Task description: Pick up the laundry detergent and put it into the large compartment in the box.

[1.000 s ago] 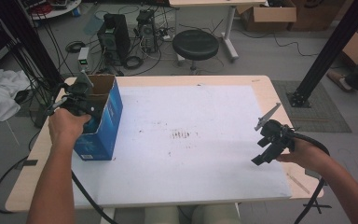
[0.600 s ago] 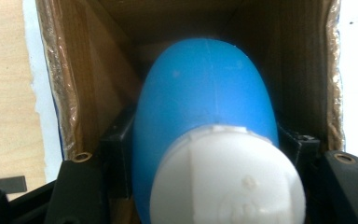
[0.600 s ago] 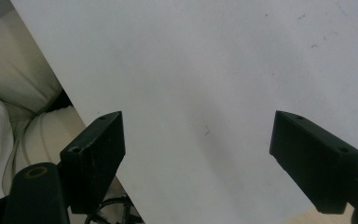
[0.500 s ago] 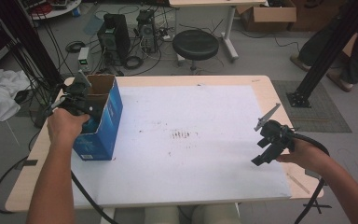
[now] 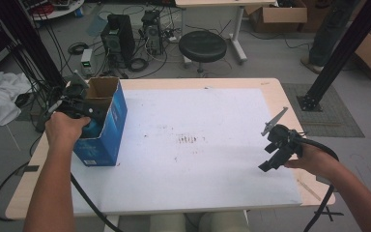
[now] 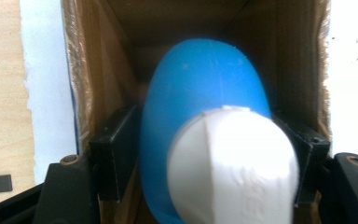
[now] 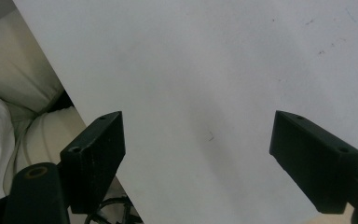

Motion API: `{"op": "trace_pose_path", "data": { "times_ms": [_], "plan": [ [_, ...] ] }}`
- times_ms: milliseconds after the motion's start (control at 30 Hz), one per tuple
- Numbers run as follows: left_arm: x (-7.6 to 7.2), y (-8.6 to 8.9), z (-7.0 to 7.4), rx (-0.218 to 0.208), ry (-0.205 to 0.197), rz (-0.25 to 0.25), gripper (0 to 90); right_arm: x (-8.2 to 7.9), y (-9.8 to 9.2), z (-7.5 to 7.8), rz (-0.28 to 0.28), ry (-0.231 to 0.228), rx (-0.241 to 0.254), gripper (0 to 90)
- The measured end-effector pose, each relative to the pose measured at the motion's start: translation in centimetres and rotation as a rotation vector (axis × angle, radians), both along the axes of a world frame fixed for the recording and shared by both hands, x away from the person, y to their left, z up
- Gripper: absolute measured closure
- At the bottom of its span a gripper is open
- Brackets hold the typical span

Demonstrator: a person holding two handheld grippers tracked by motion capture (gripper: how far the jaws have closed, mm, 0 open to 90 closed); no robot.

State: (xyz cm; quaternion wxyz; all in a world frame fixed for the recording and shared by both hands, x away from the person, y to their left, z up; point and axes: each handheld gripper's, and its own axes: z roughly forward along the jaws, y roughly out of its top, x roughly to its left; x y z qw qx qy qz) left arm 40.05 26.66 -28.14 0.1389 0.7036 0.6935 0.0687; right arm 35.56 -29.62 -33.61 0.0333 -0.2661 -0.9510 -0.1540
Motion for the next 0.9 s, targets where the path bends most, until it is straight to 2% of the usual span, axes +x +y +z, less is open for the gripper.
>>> {"op": "trace_pose_path", "data": {
  "times_ms": [67, 400, 567, 900],
  "plan": [
    [-0.1, 0.1, 0.3, -0.009, -0.006, 0.002, 31.6, -0.1, 0.0, 0.1, 0.001, 0.000, 0.002, 17.9],
    [-0.6, 0.2, 2.4, 0.000, -0.033, 0.006, 29.2, -0.3, 0.0, 0.3, 0.004, -0.005, -0.005, 17.9],
    [-0.8, 0.0, 4.6, 0.009, -0.069, 0.002, 28.6, -0.4, 0.1, 0.5, 0.007, -0.008, -0.001, 17.9],
    [-0.9, -0.9, 7.5, 0.011, -0.091, -0.024, 27.9, -0.6, 0.2, 0.9, 0.018, -0.017, -0.004, 17.9]
  ]
}}
